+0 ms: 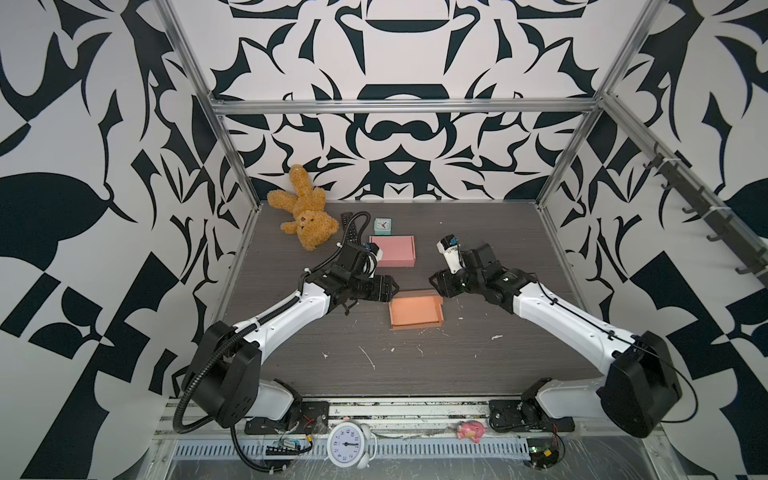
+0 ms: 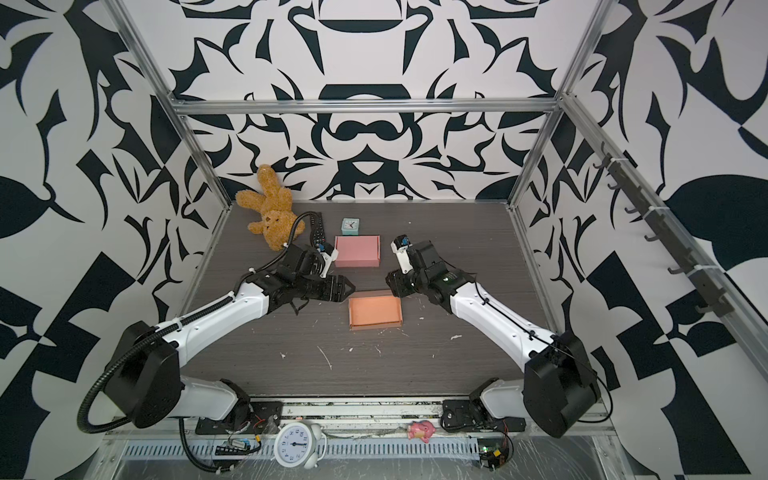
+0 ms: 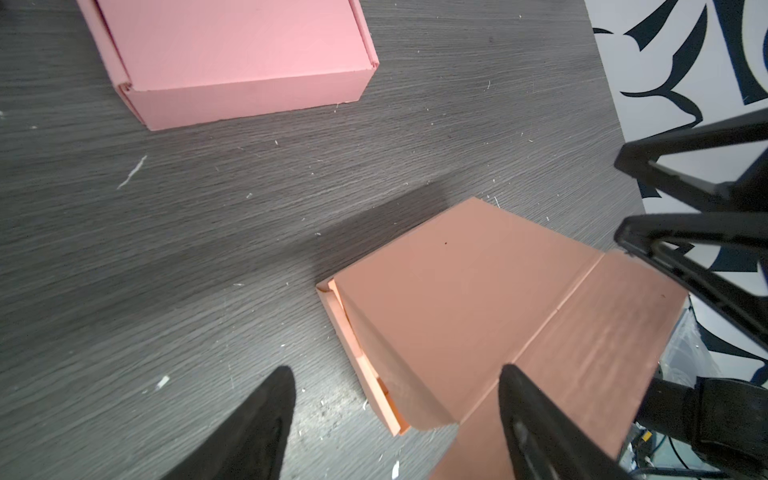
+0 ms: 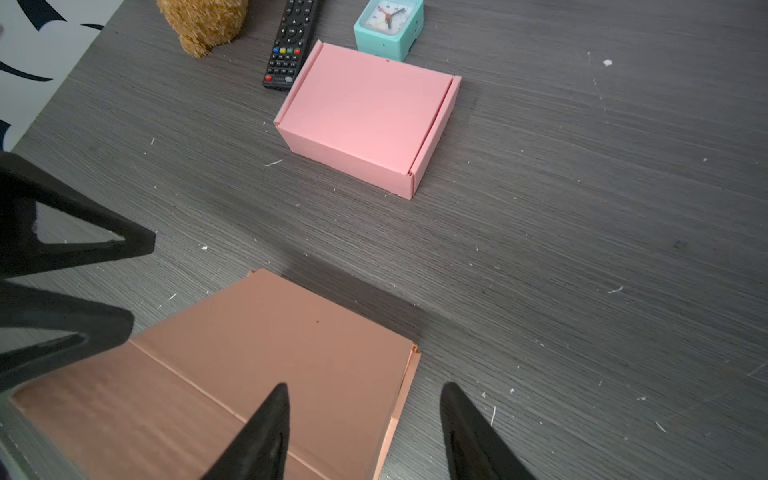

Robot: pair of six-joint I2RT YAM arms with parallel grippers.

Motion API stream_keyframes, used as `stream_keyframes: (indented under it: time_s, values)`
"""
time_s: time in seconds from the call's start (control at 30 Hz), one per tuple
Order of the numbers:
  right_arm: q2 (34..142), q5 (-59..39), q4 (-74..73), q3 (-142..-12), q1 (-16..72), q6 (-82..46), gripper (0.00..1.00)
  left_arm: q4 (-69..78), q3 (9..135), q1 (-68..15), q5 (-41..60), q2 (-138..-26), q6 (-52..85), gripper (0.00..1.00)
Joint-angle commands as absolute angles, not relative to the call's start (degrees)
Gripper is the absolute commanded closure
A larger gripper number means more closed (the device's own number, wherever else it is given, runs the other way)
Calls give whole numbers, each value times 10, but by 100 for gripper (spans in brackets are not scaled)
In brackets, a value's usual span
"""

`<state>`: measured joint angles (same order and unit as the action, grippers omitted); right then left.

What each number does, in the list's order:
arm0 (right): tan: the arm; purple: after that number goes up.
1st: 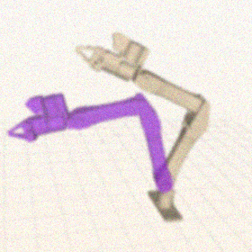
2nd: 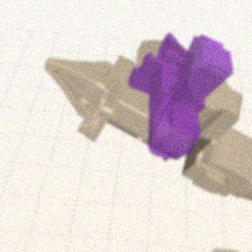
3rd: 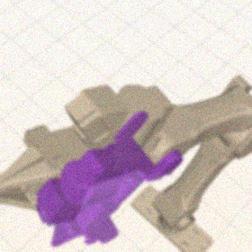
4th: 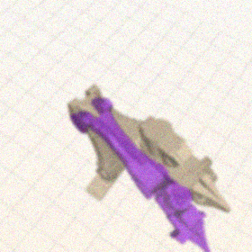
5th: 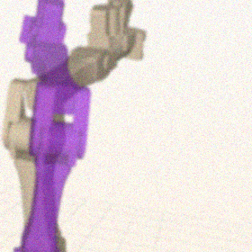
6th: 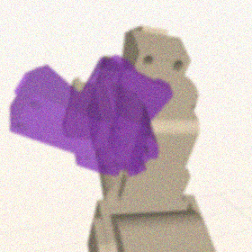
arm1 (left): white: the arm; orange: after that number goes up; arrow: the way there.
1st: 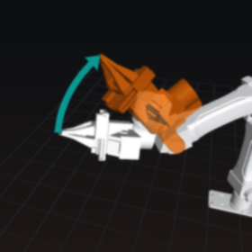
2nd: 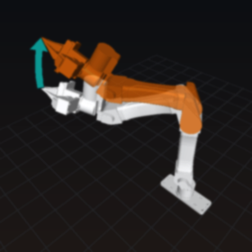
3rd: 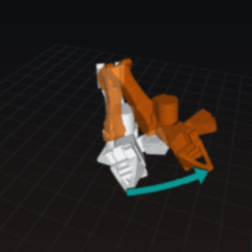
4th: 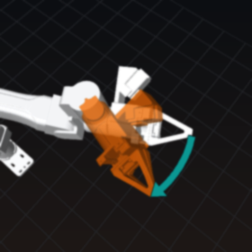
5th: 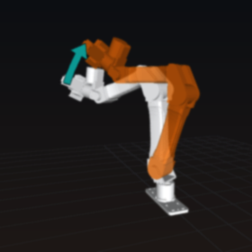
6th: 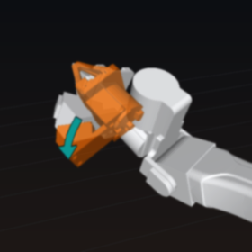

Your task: Fold the paper box

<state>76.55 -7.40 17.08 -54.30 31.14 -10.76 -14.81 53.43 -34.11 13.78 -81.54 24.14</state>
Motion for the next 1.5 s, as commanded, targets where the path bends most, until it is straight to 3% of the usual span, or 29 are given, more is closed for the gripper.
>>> stream_keyframes:
  time_s: [0.0, 1.47]
  values:
    - [756, -87, 149, -531, 309, -121, 41, -132, 521, -339, 155, -827, 248, 20]
    - [718, -113, 110, -423, 309, -171, 44, -69, 436, -348, 187, -854, 279, 20]
